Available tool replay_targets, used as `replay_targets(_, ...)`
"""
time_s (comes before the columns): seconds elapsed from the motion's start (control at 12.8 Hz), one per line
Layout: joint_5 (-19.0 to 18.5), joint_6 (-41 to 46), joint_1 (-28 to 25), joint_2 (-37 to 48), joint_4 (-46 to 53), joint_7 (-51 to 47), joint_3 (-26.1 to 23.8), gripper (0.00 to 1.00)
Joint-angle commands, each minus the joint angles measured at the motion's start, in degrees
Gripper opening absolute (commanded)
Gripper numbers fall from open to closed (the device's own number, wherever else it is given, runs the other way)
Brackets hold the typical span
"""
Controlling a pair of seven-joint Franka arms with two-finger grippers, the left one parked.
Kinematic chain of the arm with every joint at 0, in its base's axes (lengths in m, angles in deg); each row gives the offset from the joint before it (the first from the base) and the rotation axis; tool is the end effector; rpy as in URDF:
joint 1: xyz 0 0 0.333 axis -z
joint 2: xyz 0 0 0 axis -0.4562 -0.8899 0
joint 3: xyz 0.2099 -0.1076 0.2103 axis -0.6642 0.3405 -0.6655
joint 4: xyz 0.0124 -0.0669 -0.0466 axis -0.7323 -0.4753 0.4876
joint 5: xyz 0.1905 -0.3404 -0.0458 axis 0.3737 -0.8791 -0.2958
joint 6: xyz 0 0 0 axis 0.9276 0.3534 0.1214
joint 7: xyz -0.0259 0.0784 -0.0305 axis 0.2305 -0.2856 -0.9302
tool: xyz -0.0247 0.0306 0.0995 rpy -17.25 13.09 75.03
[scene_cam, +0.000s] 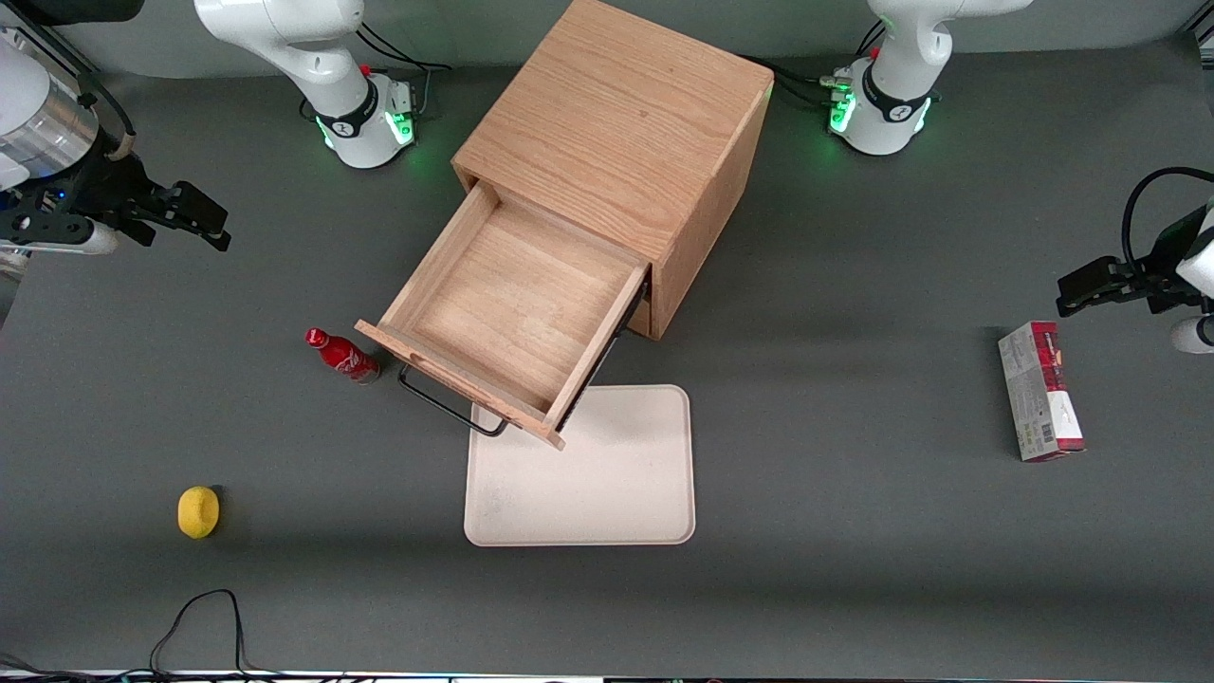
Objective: Open upper drawer
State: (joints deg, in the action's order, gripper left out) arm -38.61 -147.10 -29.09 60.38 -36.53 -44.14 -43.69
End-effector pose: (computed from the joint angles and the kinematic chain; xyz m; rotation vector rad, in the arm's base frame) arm 0.4911 0.0429 0.6099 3.1174 -0.1834 0.0301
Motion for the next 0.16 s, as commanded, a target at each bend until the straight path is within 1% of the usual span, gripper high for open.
replay_targets(0.0,0.8,-1.0,-0.2,-0.7,-0.2,-1.4,0.5,1.0)
replay_targets(0.08,1.1,-1.0,-0.2,-0.9,-0.2,-1.2,1.0,1.0)
